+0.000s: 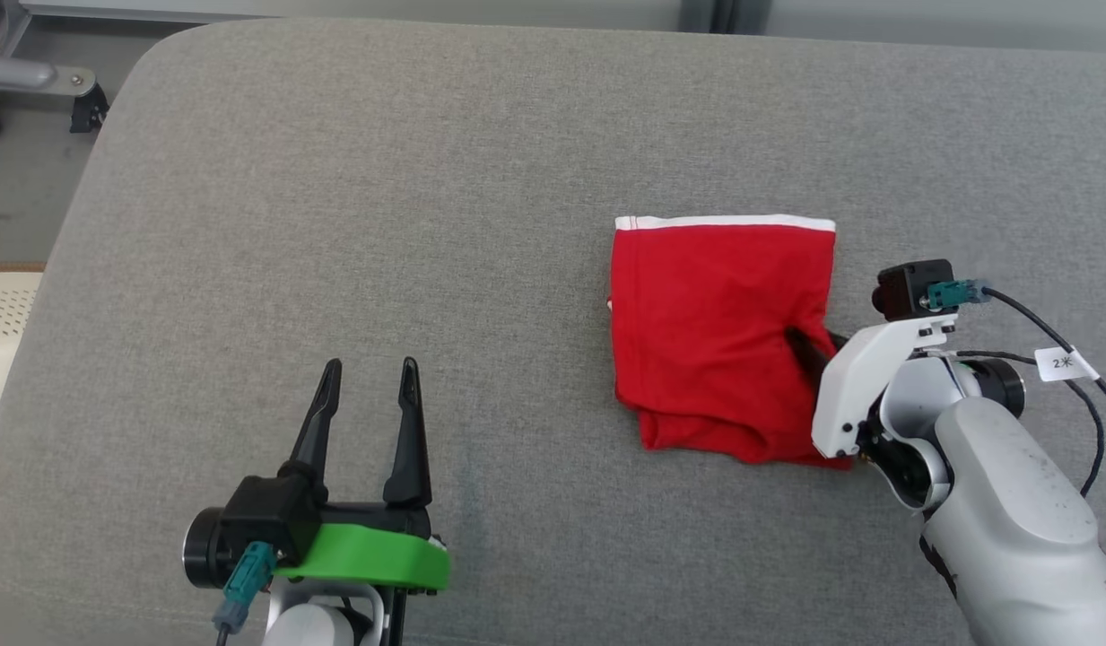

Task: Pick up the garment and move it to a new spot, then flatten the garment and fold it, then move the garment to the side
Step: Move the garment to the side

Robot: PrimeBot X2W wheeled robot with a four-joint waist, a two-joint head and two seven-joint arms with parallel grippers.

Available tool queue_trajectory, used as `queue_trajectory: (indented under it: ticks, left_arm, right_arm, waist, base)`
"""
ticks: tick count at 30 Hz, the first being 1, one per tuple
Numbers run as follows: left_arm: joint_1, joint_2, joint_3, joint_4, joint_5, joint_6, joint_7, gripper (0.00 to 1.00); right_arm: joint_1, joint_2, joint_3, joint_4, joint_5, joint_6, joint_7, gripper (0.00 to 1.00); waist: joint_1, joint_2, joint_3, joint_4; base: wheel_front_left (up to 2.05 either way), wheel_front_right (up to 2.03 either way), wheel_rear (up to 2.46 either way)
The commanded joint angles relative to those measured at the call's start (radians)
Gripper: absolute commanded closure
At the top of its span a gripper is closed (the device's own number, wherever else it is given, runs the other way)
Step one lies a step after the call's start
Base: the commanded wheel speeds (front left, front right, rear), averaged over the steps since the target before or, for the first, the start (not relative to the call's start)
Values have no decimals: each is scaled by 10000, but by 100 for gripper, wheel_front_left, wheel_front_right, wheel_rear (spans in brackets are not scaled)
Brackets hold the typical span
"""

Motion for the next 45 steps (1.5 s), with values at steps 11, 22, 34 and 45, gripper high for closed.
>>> queue_trajectory:
  ticks: [11, 22, 34, 45]
  left_arm:
    - [21, 35, 300, -6, 492, -217, 1, 0]
    - [-520, 481, 375, 16, 936, -412, 43, 0]
    - [-977, 838, 113, -168, 1123, -521, 439, 0]
    - [-1047, 640, 46, -80, 906, -391, 283, 0]
  right_arm:
    - [-244, -154, 523, -64, 25, -9, -1161, 100]
    - [-15, -408, 17, -820, -203, -8, -1877, 100]
    - [-76, 76, -424, -1154, -519, -8, -2365, 100]
    - [-947, -923, -621, -1318, -1319, -9, -1933, 100]
  waist:
    - [0, 0, 91, -2213]
    - [0, 0, 978, -5318]
    - [0, 0, 1551, -6468]
    - [0, 0, 1396, -5250]
  base:
    - [0, 0, 0]
    - [0, 0, 0]
    - [0, 0, 0]
    - [0, 0, 0]
